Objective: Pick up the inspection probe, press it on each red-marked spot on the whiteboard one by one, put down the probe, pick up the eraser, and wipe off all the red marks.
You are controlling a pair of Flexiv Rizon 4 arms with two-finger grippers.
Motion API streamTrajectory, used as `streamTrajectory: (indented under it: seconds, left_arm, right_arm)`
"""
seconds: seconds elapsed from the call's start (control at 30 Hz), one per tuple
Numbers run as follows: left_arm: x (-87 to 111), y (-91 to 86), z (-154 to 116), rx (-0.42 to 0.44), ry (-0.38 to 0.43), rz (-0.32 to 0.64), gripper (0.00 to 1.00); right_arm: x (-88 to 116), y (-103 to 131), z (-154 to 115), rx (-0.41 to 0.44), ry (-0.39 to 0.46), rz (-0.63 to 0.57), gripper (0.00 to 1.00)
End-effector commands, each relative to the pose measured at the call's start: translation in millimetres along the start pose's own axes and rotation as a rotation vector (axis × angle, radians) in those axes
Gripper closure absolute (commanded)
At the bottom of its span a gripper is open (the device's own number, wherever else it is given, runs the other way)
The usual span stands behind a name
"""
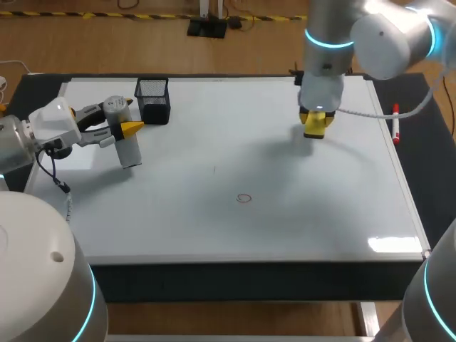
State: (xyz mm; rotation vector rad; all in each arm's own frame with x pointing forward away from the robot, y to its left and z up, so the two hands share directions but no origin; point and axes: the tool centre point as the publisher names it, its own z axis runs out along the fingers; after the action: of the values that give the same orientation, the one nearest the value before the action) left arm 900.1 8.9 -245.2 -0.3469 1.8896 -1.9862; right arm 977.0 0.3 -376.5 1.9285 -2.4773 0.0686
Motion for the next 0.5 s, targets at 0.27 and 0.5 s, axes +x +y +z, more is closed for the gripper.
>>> streamTrajectory:
  seconds: [0.27, 0.5]
  left_arm:
    - [-0.1, -2.1, 0, -0.003, 0.000, -0.002, 1.00]
    - [-0.1, -2.1, 0, -0.003, 0.000, -0.002, 1.00]
  right_arm:
    - [50, -18, 11, -0.023, -0.005, 0.048, 1.00]
    - [66, -28, 15, -0.037, 0.003, 0.074, 1.00]
